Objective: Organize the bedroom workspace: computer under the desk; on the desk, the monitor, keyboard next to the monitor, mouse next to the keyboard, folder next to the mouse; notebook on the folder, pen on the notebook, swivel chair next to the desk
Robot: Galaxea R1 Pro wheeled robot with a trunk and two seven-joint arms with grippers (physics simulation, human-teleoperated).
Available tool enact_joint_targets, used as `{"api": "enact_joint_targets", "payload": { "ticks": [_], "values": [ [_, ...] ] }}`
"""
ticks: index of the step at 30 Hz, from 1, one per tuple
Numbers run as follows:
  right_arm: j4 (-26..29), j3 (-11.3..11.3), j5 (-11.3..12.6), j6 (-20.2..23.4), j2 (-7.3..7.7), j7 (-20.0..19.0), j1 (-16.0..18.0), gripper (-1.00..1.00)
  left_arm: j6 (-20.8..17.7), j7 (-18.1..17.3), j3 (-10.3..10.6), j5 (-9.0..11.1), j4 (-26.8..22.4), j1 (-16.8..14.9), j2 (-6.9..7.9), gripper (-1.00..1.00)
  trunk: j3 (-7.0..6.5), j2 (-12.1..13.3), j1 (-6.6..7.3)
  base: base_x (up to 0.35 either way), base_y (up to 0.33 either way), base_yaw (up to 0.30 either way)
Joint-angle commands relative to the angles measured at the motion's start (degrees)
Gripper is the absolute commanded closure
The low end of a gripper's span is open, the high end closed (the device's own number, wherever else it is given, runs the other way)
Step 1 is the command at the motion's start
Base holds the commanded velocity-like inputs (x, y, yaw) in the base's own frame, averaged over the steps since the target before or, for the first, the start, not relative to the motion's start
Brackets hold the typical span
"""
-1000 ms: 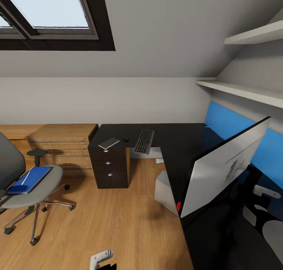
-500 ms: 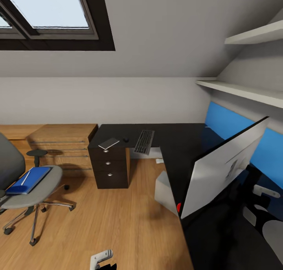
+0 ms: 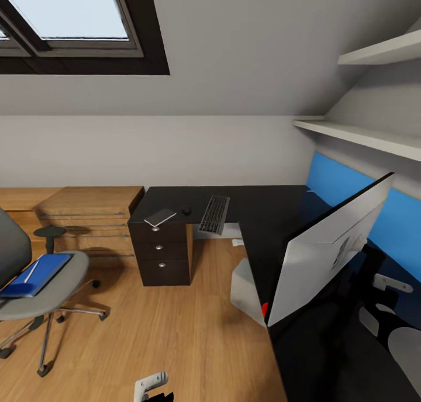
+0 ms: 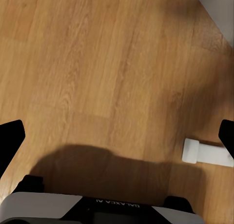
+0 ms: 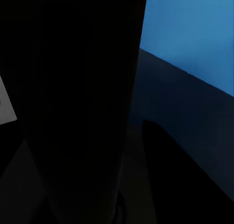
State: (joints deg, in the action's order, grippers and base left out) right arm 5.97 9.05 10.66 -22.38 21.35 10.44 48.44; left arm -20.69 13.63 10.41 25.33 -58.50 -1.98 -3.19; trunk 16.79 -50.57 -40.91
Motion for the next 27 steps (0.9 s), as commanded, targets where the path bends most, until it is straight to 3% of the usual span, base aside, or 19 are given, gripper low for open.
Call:
{"api": "enact_joint_targets", "payload": {
  "ticks": [1,27],
  "values": [
    [-0.62,-3.07,1.38,-0.47,0.00,0.02,-0.02,1.00,-0.19,0.51,0.13,0.60,-0.10,-0.04,0.02,-1.00,0.09,-0.03,-0.03,0.065,0.000,0.000],
    [-0.70,-2.98,0.24,-0.56,-0.68,0.11,-0.02,1.00,-0.14,0.52,0.03,0.58,0.88,-0.04,0.02,-1.00,0.09,-0.03,-0.03,0.026,-0.044,0.000]
  ]
}}
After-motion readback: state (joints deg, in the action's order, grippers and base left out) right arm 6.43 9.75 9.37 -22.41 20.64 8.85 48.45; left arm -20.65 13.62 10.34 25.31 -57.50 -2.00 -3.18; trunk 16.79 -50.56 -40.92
